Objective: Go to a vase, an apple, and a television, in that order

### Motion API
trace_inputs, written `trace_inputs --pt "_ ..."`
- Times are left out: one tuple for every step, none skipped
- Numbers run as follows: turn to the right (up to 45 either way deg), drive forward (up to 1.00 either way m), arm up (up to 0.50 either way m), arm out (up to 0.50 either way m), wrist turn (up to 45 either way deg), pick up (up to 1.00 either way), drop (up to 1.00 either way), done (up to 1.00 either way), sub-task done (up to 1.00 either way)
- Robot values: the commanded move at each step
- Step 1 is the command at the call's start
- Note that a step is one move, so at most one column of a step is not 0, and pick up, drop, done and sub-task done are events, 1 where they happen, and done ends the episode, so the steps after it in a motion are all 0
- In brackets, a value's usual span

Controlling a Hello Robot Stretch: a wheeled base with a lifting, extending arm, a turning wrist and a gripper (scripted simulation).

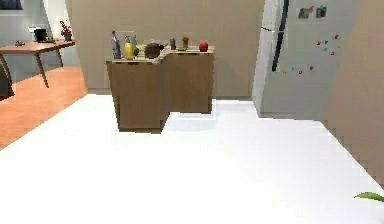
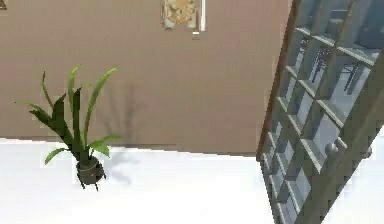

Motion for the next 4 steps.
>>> trace_inputs --pt "0.0 1.0 0.0 0.0 0.0 0.0 0.0 0.0 0.0" --pt "0.0 1.0 0.0 0.0 0.0 0.0 0.0 0.0 0.0" --pt "-45.0 0.0 0.0 0.0 0.0 0.0 0.0 0.0 0.0" --pt "0.0 0.0 0.0 0.0 0.0 0.0 0.0 0.0 1.0"
